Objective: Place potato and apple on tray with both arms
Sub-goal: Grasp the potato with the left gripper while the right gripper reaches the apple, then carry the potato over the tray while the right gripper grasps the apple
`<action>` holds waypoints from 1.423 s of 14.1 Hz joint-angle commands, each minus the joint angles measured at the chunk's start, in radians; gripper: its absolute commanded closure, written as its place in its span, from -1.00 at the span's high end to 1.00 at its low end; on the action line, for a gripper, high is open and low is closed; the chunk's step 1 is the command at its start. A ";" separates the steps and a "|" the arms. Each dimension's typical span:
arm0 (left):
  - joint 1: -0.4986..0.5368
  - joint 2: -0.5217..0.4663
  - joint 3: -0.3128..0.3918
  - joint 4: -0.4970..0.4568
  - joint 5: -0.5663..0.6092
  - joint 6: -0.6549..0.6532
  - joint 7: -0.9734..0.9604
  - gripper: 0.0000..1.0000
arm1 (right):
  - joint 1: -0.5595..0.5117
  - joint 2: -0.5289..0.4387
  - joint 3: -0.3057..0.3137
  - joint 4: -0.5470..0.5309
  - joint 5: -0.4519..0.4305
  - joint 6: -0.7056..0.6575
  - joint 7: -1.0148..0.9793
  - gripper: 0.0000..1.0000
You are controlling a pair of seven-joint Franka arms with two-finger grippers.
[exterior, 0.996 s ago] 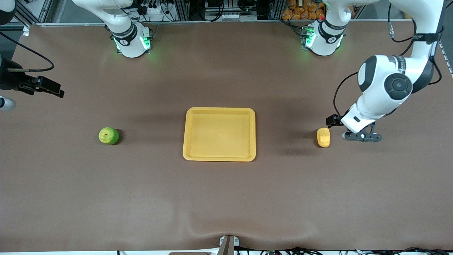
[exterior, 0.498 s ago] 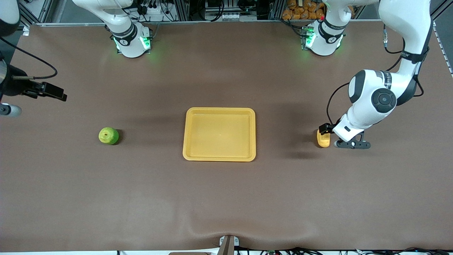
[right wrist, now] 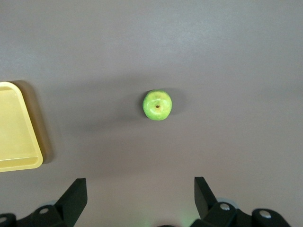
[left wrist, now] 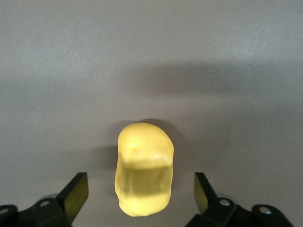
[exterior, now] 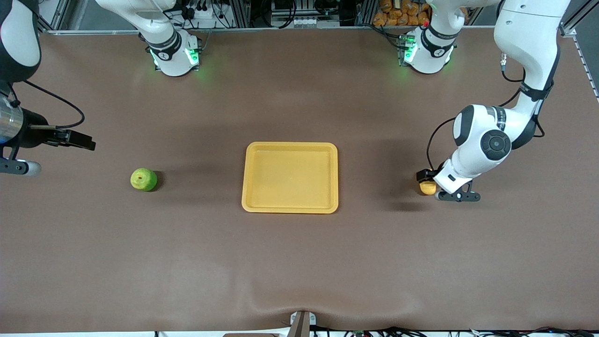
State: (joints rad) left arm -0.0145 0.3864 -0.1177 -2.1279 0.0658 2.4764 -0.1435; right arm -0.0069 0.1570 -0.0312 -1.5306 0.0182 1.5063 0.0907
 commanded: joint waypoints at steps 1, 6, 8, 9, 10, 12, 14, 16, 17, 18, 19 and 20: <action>0.001 0.023 -0.002 0.003 -0.008 0.012 -0.034 0.73 | -0.008 0.042 0.004 0.023 -0.015 0.012 0.001 1.00; -0.001 0.048 -0.002 0.005 0.002 0.030 -0.039 0.19 | -0.021 0.173 -0.004 0.020 -0.024 0.069 0.001 1.00; -0.002 0.048 -0.002 0.006 0.003 0.030 -0.041 -0.28 | -0.045 0.191 -0.003 0.020 -0.021 0.077 0.001 1.00; -0.002 0.046 -0.002 0.008 0.003 0.029 -0.041 -0.62 | -0.048 0.197 -0.003 0.018 -0.015 0.077 0.001 1.00; -0.005 0.046 -0.003 0.016 0.003 0.027 -0.039 -0.88 | -0.047 0.220 -0.003 0.017 -0.012 0.077 0.001 1.00; -0.010 0.035 -0.003 0.023 0.006 0.023 -0.034 -1.00 | -0.039 0.240 -0.003 0.018 -0.011 0.078 0.001 1.00; -0.013 0.014 -0.007 0.036 0.008 0.010 -0.031 -1.00 | -0.045 0.243 -0.003 0.018 -0.009 0.078 0.001 1.00; -0.047 -0.007 -0.007 0.074 0.008 -0.068 -0.031 -1.00 | -0.047 0.265 -0.003 0.020 -0.006 0.092 0.001 1.00; -0.051 -0.017 -0.008 0.101 0.008 -0.126 -0.036 -1.00 | -0.041 0.283 -0.001 0.018 -0.004 0.126 0.003 1.00; -0.055 -0.023 -0.023 0.124 0.008 -0.175 -0.042 -1.00 | -0.032 0.303 -0.001 0.018 -0.004 0.143 0.006 1.00; -0.055 -0.027 -0.037 0.144 0.006 -0.203 -0.042 -1.00 | -0.028 0.321 0.001 0.017 -0.004 0.149 0.003 1.00; -0.056 -0.031 -0.046 0.164 0.006 -0.223 -0.042 -1.00 | -0.031 0.350 0.001 0.017 -0.004 0.155 0.000 1.00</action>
State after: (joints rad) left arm -0.0653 0.3766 -0.1483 -1.9977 0.0658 2.3143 -0.1635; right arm -0.0376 0.4500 -0.0364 -1.5327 0.0150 1.6501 0.0901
